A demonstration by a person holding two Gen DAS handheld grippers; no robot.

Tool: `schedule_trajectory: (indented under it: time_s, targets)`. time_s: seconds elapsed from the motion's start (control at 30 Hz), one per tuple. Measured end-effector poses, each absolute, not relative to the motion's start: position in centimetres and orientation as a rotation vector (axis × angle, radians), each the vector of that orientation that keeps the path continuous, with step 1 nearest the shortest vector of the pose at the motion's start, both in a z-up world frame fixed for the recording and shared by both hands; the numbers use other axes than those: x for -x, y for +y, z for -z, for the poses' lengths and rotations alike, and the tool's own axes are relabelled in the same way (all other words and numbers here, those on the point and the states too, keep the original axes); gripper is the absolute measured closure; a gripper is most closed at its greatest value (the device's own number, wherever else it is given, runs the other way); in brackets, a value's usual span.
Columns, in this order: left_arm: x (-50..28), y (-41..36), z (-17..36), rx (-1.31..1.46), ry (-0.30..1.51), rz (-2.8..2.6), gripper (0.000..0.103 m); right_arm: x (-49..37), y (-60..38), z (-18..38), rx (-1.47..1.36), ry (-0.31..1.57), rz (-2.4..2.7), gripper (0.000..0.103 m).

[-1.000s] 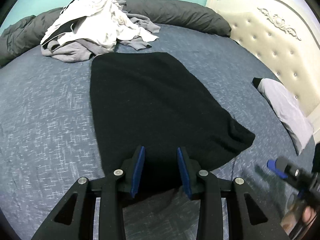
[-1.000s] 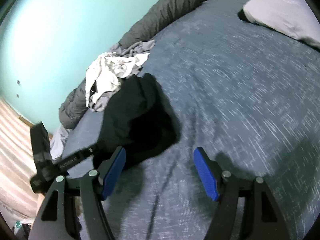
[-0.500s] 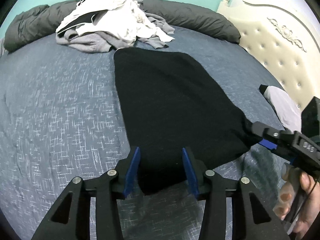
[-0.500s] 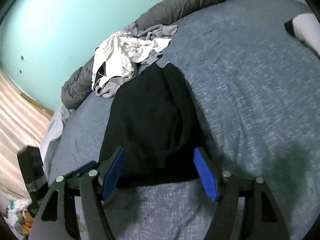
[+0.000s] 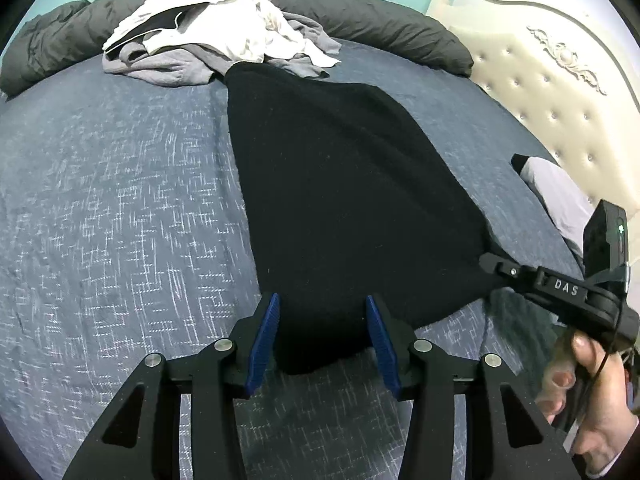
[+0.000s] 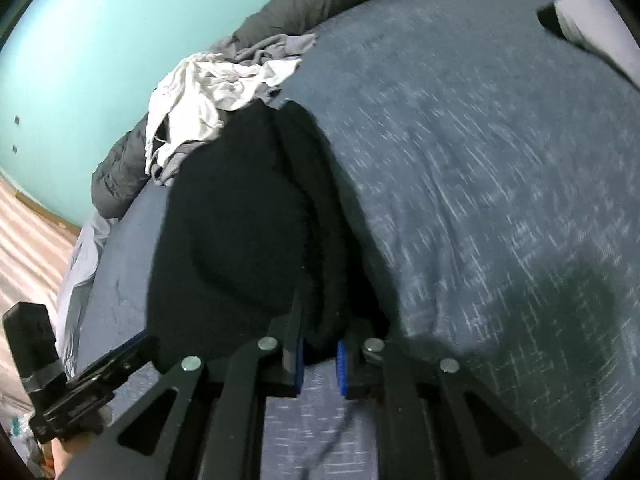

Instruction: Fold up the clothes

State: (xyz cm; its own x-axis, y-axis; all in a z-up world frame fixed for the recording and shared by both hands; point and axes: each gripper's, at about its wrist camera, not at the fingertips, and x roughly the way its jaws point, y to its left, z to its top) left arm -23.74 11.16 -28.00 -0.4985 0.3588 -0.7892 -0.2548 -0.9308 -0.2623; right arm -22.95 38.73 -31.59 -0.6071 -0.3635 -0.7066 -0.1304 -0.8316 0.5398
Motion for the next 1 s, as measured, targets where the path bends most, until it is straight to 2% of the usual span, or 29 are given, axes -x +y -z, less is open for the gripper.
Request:
schedule_trajectory:
  time_s: [0.13,0.2,0.23,0.33,0.4,0.57,0.63,0.8,1.0]
  targets:
    - [23.8,10.7,28.1,1.322,-0.196,-2.436,0.053,23.2,39.4,30.9,-1.290,-0.872,2.548,0.090]
    - [23.8,10.7,28.0,1.316,-0.203,-2.435,0.053,23.5,40.2,29.8,-1.299,-0.869,2.574,0.072]
    - [23.8,10.6,27.9,1.316,-0.217,-2.430,0.053,23.7,40.6,29.3,-1.304,-0.867,2.587,0.066]
    - [24.1,10.0,27.6,1.327,-0.278,-2.416,0.053,25.1,41.9,26.8,-1.264,-0.836,2.630,0.063]
    - [24.2,9.6,27.2,1.325,-0.296,-2.422,0.053,27.5,42.2,25.5,-1.254,-0.806,2.591,0.054]
    - [24.6,9.4,26.9,1.310,-0.274,-2.432,0.053,33.9,40.5,23.2,-1.245,-0.672,2.475,0.052]
    - [24.7,9.2,27.3,1.310,-0.279,-2.426,0.053,36.0,39.7,23.7,-1.281,-0.618,2.427,0.048]
    - [24.7,9.1,28.3,1.305,-0.308,-2.408,0.051,40.6,37.8,25.0,-1.368,-0.502,2.401,0.048]
    - [24.7,9.2,28.8,1.295,-0.312,-2.396,0.050,44.4,36.4,25.9,-1.401,-0.454,2.389,0.048]
